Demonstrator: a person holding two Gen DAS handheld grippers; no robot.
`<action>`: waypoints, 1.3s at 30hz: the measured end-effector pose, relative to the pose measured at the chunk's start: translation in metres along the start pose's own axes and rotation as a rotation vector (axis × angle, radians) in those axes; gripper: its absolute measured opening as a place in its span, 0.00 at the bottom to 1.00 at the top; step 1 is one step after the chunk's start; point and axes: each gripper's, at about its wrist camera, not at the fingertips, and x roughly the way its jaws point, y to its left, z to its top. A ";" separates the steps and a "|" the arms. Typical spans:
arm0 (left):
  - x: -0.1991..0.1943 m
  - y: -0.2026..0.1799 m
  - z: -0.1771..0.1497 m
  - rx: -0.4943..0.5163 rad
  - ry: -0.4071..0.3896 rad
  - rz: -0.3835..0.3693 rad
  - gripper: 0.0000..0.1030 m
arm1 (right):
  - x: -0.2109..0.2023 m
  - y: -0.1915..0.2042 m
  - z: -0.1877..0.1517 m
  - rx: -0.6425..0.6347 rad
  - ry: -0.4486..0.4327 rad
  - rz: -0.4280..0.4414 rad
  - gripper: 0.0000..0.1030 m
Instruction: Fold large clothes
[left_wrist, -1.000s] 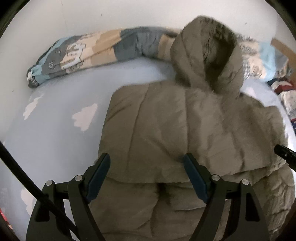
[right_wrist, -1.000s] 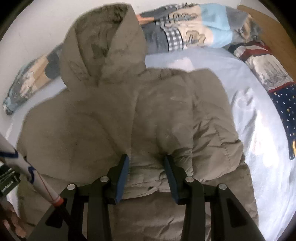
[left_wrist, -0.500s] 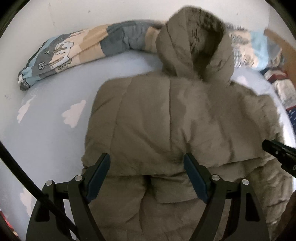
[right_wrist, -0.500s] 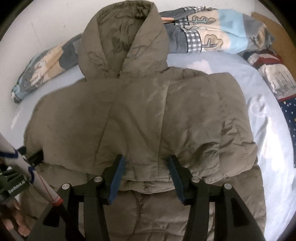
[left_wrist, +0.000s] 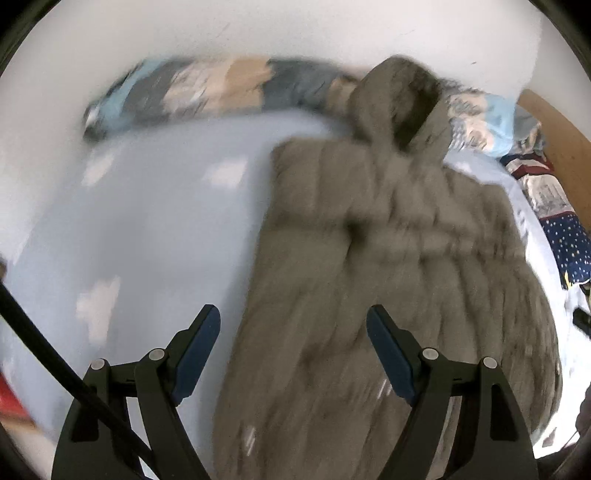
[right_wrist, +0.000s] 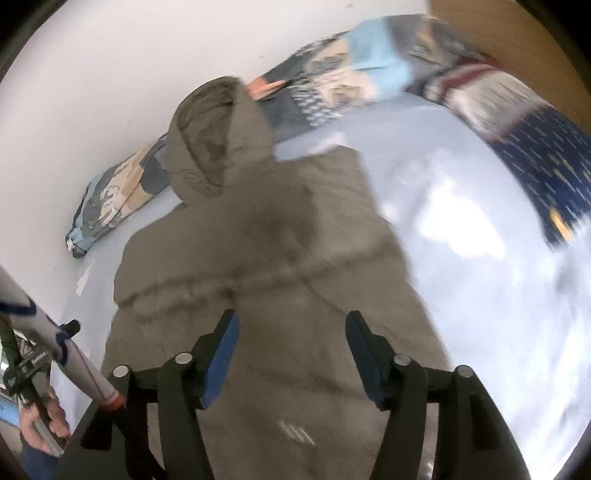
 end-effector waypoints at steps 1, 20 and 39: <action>-0.002 0.012 -0.016 -0.027 0.016 0.005 0.78 | -0.008 -0.018 -0.017 0.024 0.013 -0.020 0.66; 0.010 0.071 -0.148 -0.253 0.225 -0.114 0.72 | -0.018 -0.126 -0.117 0.326 0.151 0.068 0.75; -0.021 0.030 -0.148 -0.020 0.115 0.008 0.18 | -0.053 -0.070 -0.150 0.097 0.104 0.053 0.13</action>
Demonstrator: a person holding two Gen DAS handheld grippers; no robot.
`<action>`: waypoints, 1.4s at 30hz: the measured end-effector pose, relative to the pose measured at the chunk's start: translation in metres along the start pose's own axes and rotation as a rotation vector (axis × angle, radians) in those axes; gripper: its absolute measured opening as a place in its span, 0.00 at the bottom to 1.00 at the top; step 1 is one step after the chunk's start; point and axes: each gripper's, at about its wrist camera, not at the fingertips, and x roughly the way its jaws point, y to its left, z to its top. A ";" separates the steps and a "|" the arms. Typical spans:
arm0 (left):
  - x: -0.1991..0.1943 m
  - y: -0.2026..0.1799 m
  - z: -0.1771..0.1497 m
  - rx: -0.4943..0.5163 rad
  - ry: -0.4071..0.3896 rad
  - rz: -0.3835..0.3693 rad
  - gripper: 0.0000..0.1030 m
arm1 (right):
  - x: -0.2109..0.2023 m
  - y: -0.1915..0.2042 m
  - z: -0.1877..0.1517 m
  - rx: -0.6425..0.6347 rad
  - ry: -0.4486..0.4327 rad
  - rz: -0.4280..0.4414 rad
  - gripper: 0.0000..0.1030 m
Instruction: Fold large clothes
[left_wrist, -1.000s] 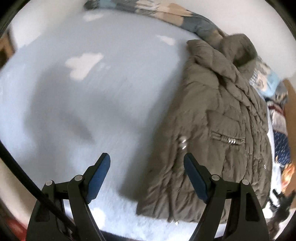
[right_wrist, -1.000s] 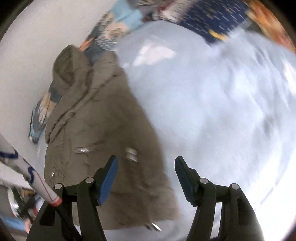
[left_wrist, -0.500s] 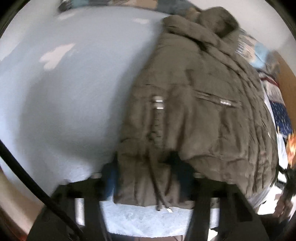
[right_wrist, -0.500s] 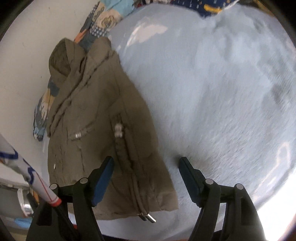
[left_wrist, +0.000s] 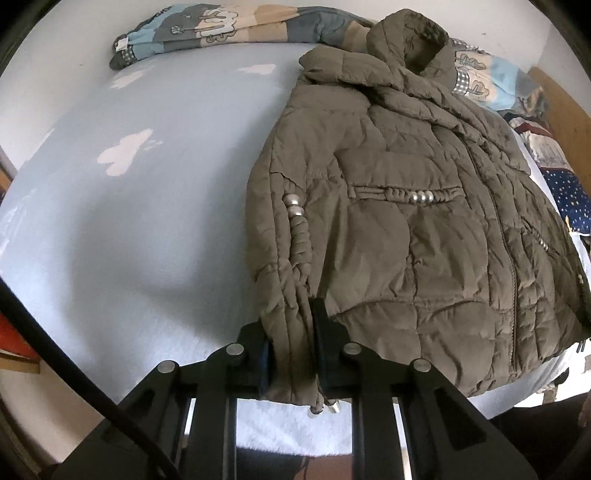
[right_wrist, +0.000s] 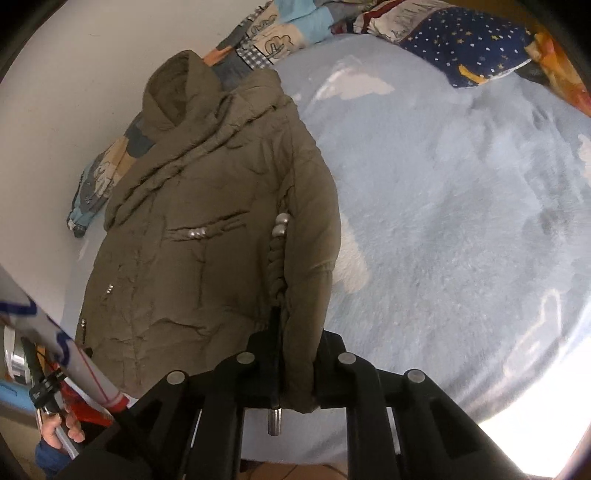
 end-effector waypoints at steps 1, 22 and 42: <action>-0.002 0.003 -0.001 -0.013 0.003 -0.001 0.18 | -0.002 0.001 -0.003 -0.005 0.003 -0.002 0.13; -0.016 -0.101 0.030 0.167 -0.118 0.021 0.63 | 0.015 0.083 0.026 -0.197 -0.040 -0.130 0.61; -0.063 -0.159 0.013 0.284 -0.247 0.087 0.68 | 0.038 0.115 0.001 -0.286 -0.049 -0.109 0.73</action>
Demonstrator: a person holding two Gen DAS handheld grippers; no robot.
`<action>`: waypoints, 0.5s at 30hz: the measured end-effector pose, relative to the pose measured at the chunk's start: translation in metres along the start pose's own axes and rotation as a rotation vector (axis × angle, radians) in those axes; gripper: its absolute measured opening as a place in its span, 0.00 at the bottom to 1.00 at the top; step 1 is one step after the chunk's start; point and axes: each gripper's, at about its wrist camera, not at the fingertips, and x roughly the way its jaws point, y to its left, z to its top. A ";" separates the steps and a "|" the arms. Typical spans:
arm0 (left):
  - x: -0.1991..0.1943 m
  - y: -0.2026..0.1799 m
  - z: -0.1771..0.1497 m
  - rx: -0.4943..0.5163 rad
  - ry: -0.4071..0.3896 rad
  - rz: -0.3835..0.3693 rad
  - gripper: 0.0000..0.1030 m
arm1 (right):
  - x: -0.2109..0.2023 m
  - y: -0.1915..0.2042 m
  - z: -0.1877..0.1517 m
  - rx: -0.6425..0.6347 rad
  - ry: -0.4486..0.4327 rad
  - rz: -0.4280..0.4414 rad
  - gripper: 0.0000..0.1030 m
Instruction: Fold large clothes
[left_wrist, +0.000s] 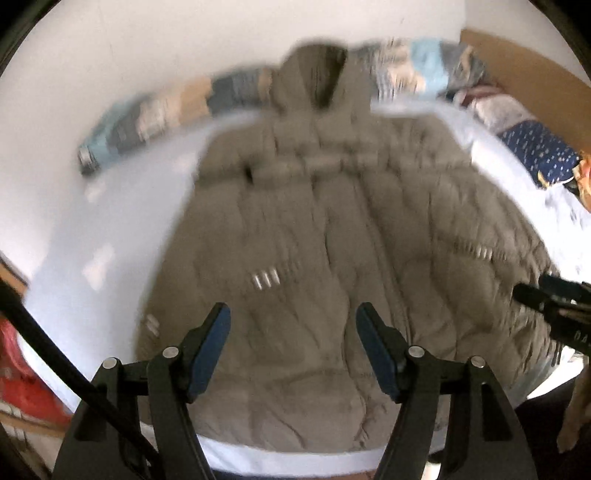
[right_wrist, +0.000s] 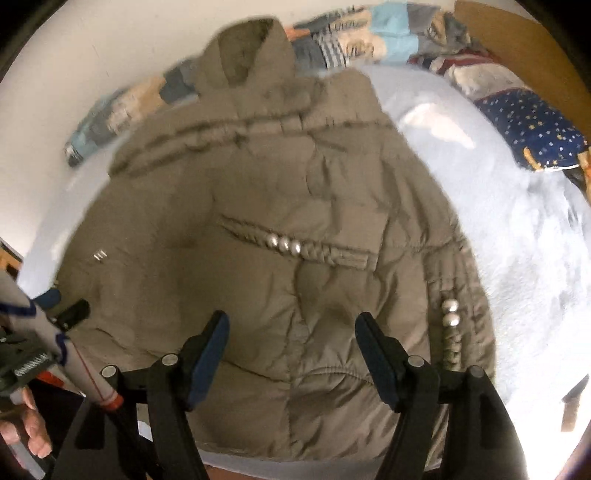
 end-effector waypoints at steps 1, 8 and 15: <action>-0.006 0.001 0.005 0.007 -0.025 0.003 0.69 | -0.006 -0.001 0.000 0.006 -0.016 0.021 0.73; -0.027 0.023 0.049 -0.013 -0.121 -0.037 0.71 | -0.044 0.008 0.011 0.013 -0.054 0.099 0.73; -0.012 0.045 0.095 -0.083 -0.151 -0.066 0.72 | -0.082 0.023 0.055 0.021 -0.079 0.197 0.73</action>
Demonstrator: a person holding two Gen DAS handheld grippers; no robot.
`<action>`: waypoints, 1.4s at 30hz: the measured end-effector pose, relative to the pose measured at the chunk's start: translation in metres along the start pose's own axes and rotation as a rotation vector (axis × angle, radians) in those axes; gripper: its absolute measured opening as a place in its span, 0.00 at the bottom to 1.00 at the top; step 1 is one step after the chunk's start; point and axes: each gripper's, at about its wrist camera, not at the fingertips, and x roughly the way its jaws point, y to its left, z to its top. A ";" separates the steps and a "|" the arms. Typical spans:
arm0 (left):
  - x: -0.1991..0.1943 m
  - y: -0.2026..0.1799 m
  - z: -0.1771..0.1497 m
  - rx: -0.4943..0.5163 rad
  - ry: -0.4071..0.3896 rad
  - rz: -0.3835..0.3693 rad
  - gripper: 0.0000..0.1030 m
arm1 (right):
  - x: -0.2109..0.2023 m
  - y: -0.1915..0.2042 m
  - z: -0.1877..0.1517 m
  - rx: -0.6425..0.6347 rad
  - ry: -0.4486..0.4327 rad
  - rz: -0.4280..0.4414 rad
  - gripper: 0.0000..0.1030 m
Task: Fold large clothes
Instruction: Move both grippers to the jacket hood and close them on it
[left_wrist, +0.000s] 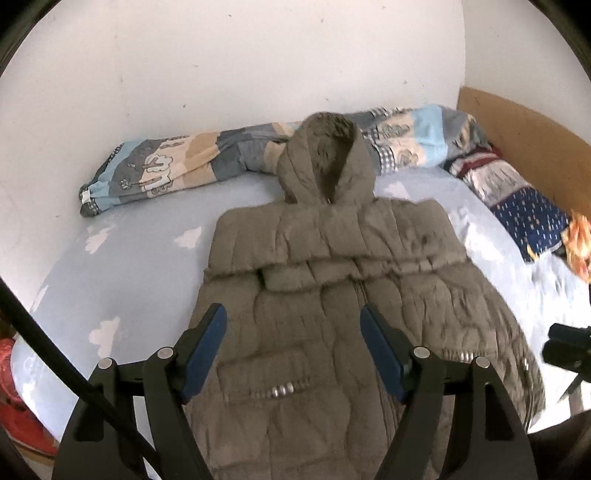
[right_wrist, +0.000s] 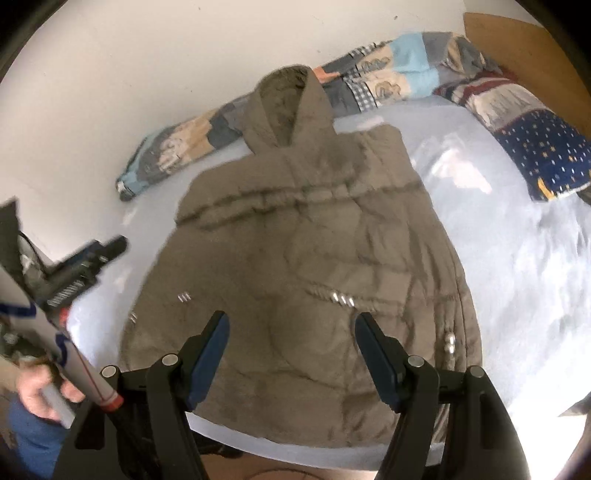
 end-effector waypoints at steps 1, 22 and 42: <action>0.002 0.003 0.007 -0.011 -0.008 0.002 0.72 | -0.002 0.004 0.009 -0.004 -0.003 0.012 0.73; 0.198 0.043 0.114 -0.065 0.056 0.059 0.78 | 0.116 0.024 0.281 -0.092 -0.002 -0.088 0.73; 0.390 0.020 0.306 0.072 0.128 -0.043 0.78 | 0.350 -0.060 0.477 -0.014 -0.045 -0.261 0.74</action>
